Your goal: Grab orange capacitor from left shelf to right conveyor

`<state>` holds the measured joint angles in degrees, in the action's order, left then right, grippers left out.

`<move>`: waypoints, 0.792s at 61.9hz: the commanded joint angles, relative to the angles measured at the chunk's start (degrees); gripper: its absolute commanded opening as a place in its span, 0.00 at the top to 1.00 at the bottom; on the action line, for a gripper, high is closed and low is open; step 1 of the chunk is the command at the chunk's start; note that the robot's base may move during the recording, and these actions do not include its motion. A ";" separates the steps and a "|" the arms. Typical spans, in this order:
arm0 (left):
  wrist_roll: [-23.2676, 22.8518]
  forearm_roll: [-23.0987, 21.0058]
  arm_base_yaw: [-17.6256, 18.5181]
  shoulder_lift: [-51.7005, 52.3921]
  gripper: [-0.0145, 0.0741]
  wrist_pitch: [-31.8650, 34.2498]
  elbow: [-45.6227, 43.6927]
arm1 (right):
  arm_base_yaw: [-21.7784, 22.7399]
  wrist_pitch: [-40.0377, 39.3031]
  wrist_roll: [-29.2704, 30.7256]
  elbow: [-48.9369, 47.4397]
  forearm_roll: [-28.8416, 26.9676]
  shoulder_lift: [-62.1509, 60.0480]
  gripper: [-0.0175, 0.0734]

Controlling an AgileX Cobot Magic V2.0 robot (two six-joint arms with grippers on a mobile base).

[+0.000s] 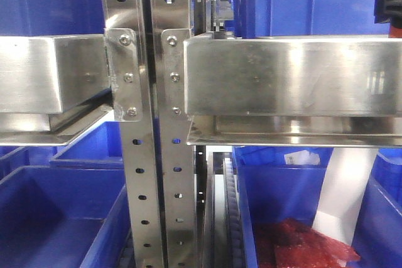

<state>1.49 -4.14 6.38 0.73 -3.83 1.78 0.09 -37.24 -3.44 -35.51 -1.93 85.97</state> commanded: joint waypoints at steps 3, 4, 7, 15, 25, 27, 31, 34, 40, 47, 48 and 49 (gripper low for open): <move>-0.09 -0.10 0.09 0.65 0.98 5.20 -0.28 | 0.10 -5.28 -0.07 -2.06 1.19 -2.05 0.59; -0.09 -0.10 0.09 0.65 0.98 5.20 -0.28 | 0.10 -4.98 -0.07 -2.06 1.24 -2.28 0.61; -0.09 -0.10 0.09 0.65 0.98 5.20 -0.28 | 0.10 -3.45 -0.07 -2.06 1.29 -3.44 0.65; -0.09 -0.10 0.09 0.65 0.98 5.20 -0.28 | 0.10 3.48 -0.07 -2.11 1.93 -9.12 0.67; -0.09 -0.10 0.09 0.65 0.98 5.20 -0.28 | 0.10 14.38 -0.07 -2.10 1.93 -19.42 0.67; -0.09 -0.10 0.09 0.65 0.98 5.20 -0.28 | 0.10 17.28 -0.07 -2.10 1.93 -21.52 0.67; -0.09 -0.10 0.09 0.65 0.98 5.20 -0.28 | 0.10 23.26 -0.07 -2.05 2.50 -26.91 0.67; -0.09 -0.10 0.09 0.65 0.98 5.20 -0.28 | 0.10 28.26 -0.07 -2.05 3.49 -31.21 0.67; -0.09 -0.10 0.09 0.65 0.98 5.20 -0.28 | 0.10 36.27 -0.07 -1.30 4.31 -39.49 0.67; -0.09 -0.10 0.09 0.65 0.98 5.20 -0.28 | 0.10 41.25 -0.01 1.18 4.31 -48.00 0.67; -0.09 -0.10 0.09 0.65 0.98 5.20 -0.28 | 0.10 41.72 -0.01 1.64 4.31 -49.18 0.67; -0.09 -0.10 0.09 0.65 0.98 5.20 -0.28 | 0.10 42.26 -0.01 2.10 4.31 -50.37 0.67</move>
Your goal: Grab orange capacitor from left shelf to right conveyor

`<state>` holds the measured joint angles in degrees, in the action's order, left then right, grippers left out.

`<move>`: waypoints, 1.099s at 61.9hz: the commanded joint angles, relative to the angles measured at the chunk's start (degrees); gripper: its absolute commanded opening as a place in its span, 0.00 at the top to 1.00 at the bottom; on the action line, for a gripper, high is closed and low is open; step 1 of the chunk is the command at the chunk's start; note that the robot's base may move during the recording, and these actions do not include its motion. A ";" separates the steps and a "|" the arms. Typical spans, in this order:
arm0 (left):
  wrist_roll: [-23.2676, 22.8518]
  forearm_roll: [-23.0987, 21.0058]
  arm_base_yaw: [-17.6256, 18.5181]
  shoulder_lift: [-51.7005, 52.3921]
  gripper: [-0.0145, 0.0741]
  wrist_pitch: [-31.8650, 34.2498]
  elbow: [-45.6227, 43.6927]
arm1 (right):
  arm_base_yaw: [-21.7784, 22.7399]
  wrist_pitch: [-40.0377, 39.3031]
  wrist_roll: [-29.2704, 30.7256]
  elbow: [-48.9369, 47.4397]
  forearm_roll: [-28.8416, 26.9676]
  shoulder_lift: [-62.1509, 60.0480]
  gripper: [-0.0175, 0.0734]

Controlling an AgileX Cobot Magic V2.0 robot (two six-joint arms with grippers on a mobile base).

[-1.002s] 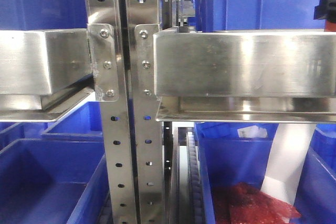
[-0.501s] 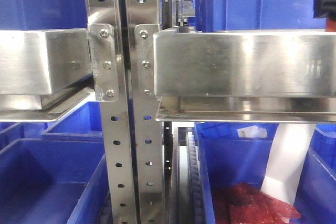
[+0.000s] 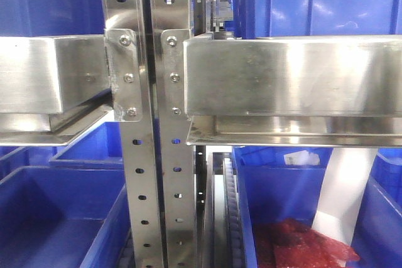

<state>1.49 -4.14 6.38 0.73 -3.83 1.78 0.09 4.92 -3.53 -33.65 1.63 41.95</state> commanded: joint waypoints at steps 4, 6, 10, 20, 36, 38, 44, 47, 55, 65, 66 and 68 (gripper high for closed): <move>-0.09 -0.10 0.09 0.65 0.98 5.20 -0.28 | 0.10 2.31 0.12 2.25 0.75 -11.61 0.67; -0.09 -0.10 0.09 0.65 0.98 5.20 -0.28 | 0.10 3.61 0.12 3.33 0.75 -14.47 0.67; -0.09 -0.10 0.09 0.65 0.98 5.20 -0.28 | 0.10 6.22 0.12 4.71 0.75 -18.88 0.67; -0.09 -0.10 0.09 0.65 0.98 5.20 -0.28 | 0.10 16.23 0.12 5.41 0.75 -29.72 0.67; -0.09 -0.10 0.09 0.65 0.98 5.20 -0.28 | 0.10 31.45 0.12 3.18 0.75 -39.02 0.67; -0.09 -0.10 0.09 0.65 0.98 5.20 -0.28 | 0.10 33.13 0.12 2.61 0.75 -39.24 0.67; -0.09 -0.10 0.09 0.65 0.98 5.20 -0.28 | 0.10 34.93 0.12 1.65 0.75 -39.36 0.67; -0.09 -0.10 0.09 0.65 0.98 5.20 -0.28 | 0.10 34.70 0.12 1.71 0.75 -39.36 0.67; -0.09 -0.10 0.09 0.65 0.98 5.20 -0.28 | 0.10 34.35 0.12 1.90 0.75 -39.36 0.67; -0.09 -0.10 0.09 0.65 0.98 5.20 -0.28 | 0.10 34.89 0.12 1.90 0.75 -39.36 0.67; -0.09 -0.10 0.09 0.65 0.98 5.20 -0.28 | 0.10 34.89 0.12 1.90 0.75 -39.36 0.67; -0.09 -0.10 0.09 0.65 0.98 5.20 -0.28 | 0.10 34.89 0.12 1.90 0.75 -39.36 0.67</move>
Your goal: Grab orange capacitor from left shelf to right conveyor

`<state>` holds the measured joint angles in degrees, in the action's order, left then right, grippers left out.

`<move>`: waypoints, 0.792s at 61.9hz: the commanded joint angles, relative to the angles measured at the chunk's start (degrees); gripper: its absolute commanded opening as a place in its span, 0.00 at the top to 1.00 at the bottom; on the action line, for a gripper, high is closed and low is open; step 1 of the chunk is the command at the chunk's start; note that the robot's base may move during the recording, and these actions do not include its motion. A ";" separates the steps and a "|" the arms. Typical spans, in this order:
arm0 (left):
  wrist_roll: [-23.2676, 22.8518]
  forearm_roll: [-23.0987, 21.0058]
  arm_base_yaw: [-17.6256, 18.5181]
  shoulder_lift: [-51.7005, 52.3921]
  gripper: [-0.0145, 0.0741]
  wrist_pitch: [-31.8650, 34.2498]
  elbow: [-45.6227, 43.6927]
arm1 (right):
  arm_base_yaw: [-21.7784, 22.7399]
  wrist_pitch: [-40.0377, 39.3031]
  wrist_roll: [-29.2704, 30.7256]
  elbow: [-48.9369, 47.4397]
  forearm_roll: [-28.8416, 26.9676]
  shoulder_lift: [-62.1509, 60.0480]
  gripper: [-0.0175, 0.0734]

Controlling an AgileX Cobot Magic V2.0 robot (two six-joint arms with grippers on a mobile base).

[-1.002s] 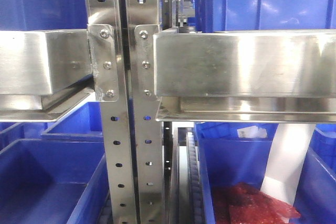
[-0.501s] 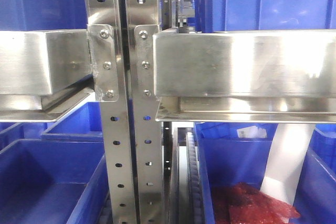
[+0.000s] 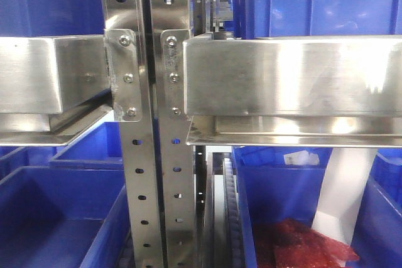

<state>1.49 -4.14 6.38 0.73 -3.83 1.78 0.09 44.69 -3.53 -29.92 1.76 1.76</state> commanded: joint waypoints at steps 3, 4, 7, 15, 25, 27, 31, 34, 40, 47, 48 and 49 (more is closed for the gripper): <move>-0.09 -0.10 0.09 0.65 0.98 5.20 -0.28 | 0.10 -4.87 0.12 -1.84 0.62 0.83 0.67; -0.09 -0.10 0.09 0.65 0.98 5.20 -0.28 | 0.10 -4.87 0.12 -1.84 0.62 0.83 0.67; -0.09 -0.10 0.09 0.65 0.98 5.20 -0.28 | 0.10 -4.87 0.12 -1.84 0.62 0.83 0.67; -0.09 -0.10 0.09 0.65 0.98 5.20 -0.28 | 0.10 -4.87 0.12 -1.84 0.62 0.83 0.67; -0.09 -0.10 0.09 0.65 0.98 5.20 -0.28 | 0.10 -4.87 0.12 -1.84 0.62 0.83 0.67; -0.09 -0.10 0.09 0.65 0.98 5.20 -0.28 | 0.10 -4.87 0.12 -1.84 0.62 0.83 0.67; -0.09 -0.10 0.09 0.65 0.98 5.20 -0.28 | 0.10 -4.87 0.12 -1.84 0.62 0.83 0.67; -0.09 -0.10 0.09 0.65 0.98 5.20 -0.28 | 0.10 -4.87 0.12 -1.84 0.62 0.83 0.67; -0.09 -0.10 0.09 0.65 0.98 5.20 -0.28 | 0.10 -4.87 0.12 -1.84 0.62 0.83 0.67; -0.09 -0.10 0.09 0.65 0.98 5.20 -0.28 | 0.10 -4.87 0.12 -1.84 0.62 0.83 0.67; -0.09 -0.10 0.09 0.65 0.98 5.20 -0.28 | 0.10 -4.87 0.12 -1.84 0.62 0.83 0.67; -0.09 -0.10 0.09 0.65 0.98 5.20 -0.28 | 0.10 -4.87 0.12 -1.84 0.62 0.83 0.67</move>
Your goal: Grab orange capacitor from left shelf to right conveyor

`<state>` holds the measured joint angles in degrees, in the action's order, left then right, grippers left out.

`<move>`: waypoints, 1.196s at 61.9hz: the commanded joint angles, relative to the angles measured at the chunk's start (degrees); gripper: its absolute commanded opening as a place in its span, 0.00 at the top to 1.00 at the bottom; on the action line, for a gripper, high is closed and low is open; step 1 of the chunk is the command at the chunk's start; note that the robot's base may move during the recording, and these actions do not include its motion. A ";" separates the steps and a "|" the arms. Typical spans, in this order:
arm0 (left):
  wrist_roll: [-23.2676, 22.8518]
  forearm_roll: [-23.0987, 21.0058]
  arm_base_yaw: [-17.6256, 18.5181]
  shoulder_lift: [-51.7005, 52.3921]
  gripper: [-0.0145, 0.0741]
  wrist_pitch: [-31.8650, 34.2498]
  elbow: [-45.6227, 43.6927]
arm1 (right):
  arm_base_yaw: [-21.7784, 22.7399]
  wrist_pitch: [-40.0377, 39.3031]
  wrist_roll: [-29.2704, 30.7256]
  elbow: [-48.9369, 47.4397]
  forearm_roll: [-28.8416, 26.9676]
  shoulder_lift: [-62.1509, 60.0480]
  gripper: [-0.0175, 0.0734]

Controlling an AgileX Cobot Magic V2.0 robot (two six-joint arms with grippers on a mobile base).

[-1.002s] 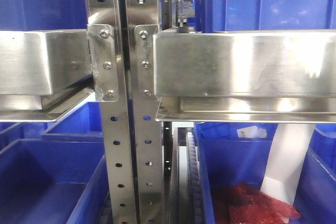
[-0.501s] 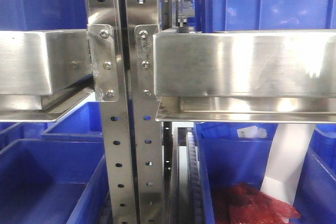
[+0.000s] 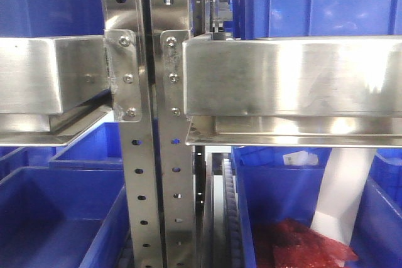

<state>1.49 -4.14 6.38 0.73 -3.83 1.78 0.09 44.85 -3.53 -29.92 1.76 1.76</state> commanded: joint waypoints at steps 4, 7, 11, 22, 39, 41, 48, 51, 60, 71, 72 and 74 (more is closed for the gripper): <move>-0.09 -0.10 0.09 0.65 0.98 5.20 -0.28 | 0.10 -5.04 0.12 -1.84 0.62 0.83 0.67; -0.09 -0.10 0.25 0.65 0.98 5.20 -0.28 | 0.10 -5.04 0.12 -1.84 0.62 0.83 0.67; -0.09 -0.10 0.22 0.65 0.98 5.20 -0.28 | 0.10 -5.04 0.12 -1.84 0.62 0.83 0.67; -0.09 -0.10 0.22 0.65 0.98 5.20 -0.28 | 0.10 -4.97 0.12 -1.78 0.62 0.83 0.67; -0.09 -0.10 0.22 0.65 0.98 5.20 -0.28 | 0.10 -4.97 0.12 -1.78 0.62 0.83 0.67; -0.09 -0.10 0.22 0.65 0.98 5.20 -0.28 | 0.10 -4.97 0.12 -1.78 0.62 0.83 0.67; -0.09 -0.10 0.22 0.65 0.98 5.20 -0.28 | 0.10 -4.97 0.12 -1.78 0.62 0.83 0.67; -0.09 -0.10 0.22 0.65 0.98 5.20 -0.28 | 0.10 -4.97 0.12 -1.78 0.62 0.83 0.67; -0.09 -0.10 0.22 0.65 0.98 5.20 -0.28 | 0.10 -4.97 0.12 -1.78 0.62 0.83 0.67; -0.09 -0.10 0.22 0.65 0.98 5.20 -0.28 | 0.10 -4.97 0.12 -1.78 0.62 0.83 0.67; -0.09 -0.10 0.22 0.65 0.98 5.20 -0.28 | 0.10 -4.97 0.12 -1.78 0.62 0.83 0.67; -0.09 -0.10 0.22 0.65 0.98 5.20 -0.28 | 0.10 -4.97 0.12 -1.78 0.62 0.83 0.67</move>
<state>1.49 -4.14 6.38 0.73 -3.83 1.78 0.09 44.97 -3.53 -29.92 1.91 1.76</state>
